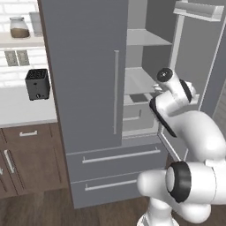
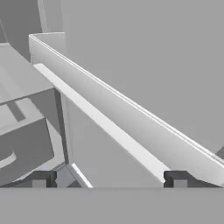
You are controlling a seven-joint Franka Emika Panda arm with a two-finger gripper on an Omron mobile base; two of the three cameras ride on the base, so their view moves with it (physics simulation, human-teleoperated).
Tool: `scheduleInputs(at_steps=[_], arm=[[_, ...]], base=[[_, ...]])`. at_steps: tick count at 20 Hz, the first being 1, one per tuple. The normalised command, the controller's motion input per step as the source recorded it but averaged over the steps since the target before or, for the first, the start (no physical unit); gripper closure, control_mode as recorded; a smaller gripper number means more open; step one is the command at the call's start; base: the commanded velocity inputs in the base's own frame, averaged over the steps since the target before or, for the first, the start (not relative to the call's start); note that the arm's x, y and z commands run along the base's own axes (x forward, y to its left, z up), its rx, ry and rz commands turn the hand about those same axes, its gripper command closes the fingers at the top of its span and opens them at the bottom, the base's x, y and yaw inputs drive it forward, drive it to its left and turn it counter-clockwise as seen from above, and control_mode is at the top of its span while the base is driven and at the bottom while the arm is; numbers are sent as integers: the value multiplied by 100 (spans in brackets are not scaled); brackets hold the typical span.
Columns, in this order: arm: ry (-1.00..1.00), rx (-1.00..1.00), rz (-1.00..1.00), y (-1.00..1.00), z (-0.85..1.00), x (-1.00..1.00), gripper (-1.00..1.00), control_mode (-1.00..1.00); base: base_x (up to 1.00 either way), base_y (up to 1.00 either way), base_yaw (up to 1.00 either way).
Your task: Take the strawberry from the fridge and place it on top of the pancake, located on the dining counter.
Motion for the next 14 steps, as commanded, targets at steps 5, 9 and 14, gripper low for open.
scheduleInputs(at_steps=[5,9,14], arm=[[0,0,6,69,1,-58,-100,-100],[0,0,6,81,0,-43,-100,-100],[1,1,9,98,0,-3,-100,-100]], base=[[0,0,0],[0,0,0],[0,0,0]])
